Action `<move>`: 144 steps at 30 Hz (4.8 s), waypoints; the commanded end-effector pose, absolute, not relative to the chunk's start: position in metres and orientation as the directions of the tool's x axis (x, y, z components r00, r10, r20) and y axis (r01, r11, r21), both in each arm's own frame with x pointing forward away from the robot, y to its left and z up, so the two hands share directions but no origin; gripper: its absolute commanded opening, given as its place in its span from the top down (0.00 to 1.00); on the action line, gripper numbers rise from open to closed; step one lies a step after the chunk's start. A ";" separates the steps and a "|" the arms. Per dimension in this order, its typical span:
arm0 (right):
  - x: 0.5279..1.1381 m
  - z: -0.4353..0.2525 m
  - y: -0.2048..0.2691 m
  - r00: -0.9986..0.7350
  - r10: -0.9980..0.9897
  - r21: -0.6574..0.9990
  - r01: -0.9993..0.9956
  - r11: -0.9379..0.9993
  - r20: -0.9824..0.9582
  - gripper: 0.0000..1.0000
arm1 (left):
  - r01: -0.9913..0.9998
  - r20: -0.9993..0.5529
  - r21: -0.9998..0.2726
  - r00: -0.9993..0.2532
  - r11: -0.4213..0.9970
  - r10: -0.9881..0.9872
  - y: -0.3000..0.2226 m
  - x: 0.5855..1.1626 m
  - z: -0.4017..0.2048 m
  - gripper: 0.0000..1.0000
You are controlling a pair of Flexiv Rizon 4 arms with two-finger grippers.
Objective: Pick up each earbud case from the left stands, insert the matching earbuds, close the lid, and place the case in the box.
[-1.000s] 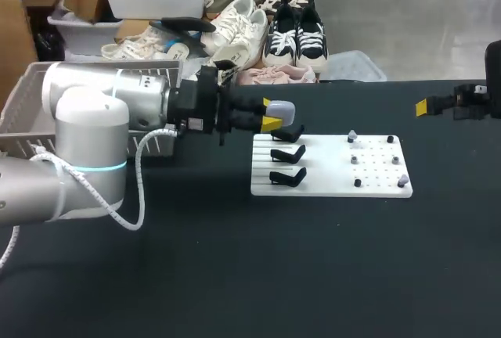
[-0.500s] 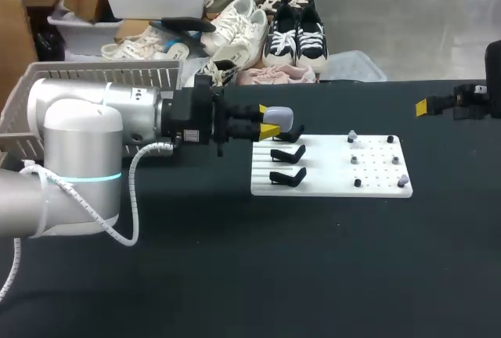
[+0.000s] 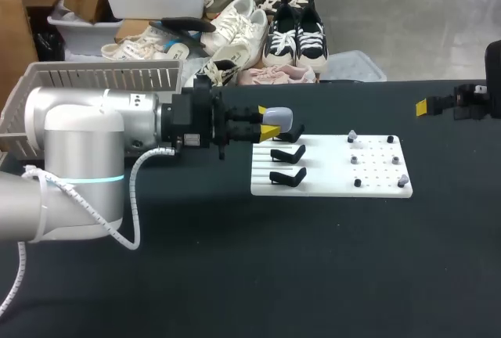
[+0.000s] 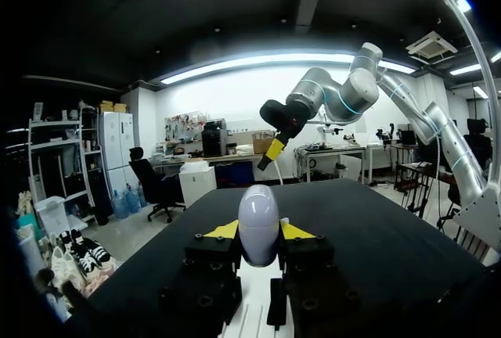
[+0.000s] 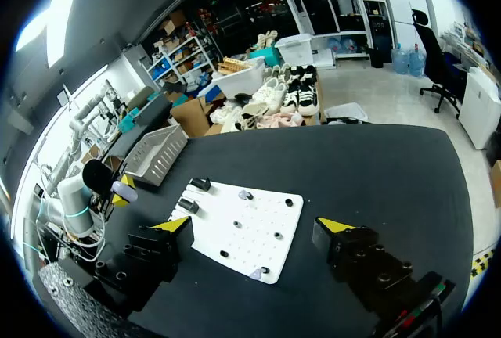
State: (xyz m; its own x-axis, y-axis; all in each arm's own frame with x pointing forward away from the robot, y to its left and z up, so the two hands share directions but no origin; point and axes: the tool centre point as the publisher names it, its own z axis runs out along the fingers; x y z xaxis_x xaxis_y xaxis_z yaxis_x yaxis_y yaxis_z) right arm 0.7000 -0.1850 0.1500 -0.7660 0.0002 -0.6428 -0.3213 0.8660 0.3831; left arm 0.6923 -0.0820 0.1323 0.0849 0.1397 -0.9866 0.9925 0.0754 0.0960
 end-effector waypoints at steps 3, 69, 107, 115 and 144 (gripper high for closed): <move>0.700 0.150 -0.185 -0.766 0.000 0.383 -0.321 0.866 -0.643 0.00 | 0.990 -0.987 0.101 0.087 0.097 0.138 -0.082 0.689 0.132 1.00; 0.637 0.172 -0.042 -0.560 -0.503 0.033 -0.689 0.724 -0.659 0.00 | 0.996 -0.998 0.054 0.057 -0.073 0.034 -0.151 0.676 0.112 1.00; 0.669 0.143 -0.023 -0.591 -0.571 0.007 -0.698 0.716 -0.570 0.00 | 0.996 -0.997 0.057 0.060 -0.064 0.048 -0.151 0.675 0.109 1.00; 0.674 0.141 -0.021 -0.595 -0.579 0.005 -0.700 0.714 -0.557 0.00 | 0.996 -0.997 0.057 0.060 -0.064 0.048 -0.151 0.675 0.109 1.00; 0.684 0.133 -0.024 -0.620 -0.573 0.002 -0.680 0.733 -0.536 0.00 | 0.996 -0.997 0.057 0.060 -0.064 0.048 -0.151 0.675 0.109 1.00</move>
